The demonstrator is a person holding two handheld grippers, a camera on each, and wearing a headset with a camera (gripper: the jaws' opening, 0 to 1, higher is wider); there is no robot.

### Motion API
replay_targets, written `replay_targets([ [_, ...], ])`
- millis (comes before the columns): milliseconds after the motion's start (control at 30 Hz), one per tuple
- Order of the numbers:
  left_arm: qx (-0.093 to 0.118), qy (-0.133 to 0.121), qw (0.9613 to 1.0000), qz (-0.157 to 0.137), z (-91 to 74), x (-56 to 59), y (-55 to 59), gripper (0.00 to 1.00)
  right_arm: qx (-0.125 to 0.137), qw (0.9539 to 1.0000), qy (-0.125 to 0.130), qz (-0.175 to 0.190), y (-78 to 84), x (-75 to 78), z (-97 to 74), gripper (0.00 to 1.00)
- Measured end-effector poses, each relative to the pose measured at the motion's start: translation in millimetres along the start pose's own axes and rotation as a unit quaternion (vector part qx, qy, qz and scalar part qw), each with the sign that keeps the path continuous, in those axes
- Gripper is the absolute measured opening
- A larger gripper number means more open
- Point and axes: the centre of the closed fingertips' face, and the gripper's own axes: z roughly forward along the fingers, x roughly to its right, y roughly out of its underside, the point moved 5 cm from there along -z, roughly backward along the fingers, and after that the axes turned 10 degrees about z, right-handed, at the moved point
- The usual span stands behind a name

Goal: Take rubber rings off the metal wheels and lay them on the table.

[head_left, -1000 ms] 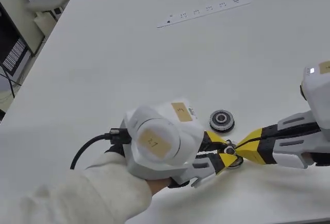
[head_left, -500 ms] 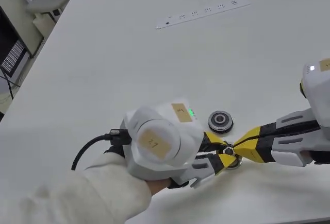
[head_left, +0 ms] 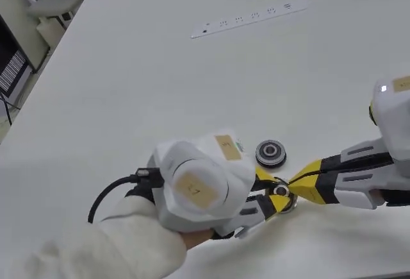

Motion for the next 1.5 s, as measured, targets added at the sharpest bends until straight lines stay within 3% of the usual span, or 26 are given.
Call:
replay_targets([
  [400,-0.016,0.021,0.9996,0.003,-9.3,4.9,-3.3,0.21,-0.001,1.0,0.002,0.007,1.2,0.2,-2.1,0.0],
  [567,-0.012,0.022,0.9997,-0.003,-16.3,5.7,-10.3,0.27,-0.002,1.0,0.0,0.004,-0.1,-3.5,-3.7,0.0],
  [733,-0.005,0.009,0.9999,-0.004,-25.8,-0.4,-16.5,0.35,-0.002,1.0,0.003,0.001,-1.3,-5.8,-7.9,0.0],
  [900,-0.009,0.003,0.9999,-0.006,-36.6,-5.5,-14.6,0.38,0.001,1.0,0.007,-0.006,-3.8,-8.3,-12.7,0.0],
  [967,-0.007,0.001,0.9998,-0.016,-41.6,-7.5,-15.3,0.44,0.0,0.9999,0.008,-0.011,-4.3,-9.8,-14.4,0.0],
  [1033,0.008,0.004,0.9993,-0.036,-49.6,-8.1,-20.4,0.54,-0.003,0.9997,0.013,-0.022,-4.8,-10.6,-16.8,0.0],
  [1133,0.009,-0.006,0.9996,-0.027,-59.3,-10.7,-22.9,0.58,-0.006,0.9993,0.017,-0.032,-5.6,-12.1,-19.9,0.0],
  [1500,0.001,-0.043,0.9983,-0.039,-94.9,-20.1,-16.8,0.69,-0.001,0.9986,0.03,-0.044,-12.3,-16.3,-36.7,0.0],
])
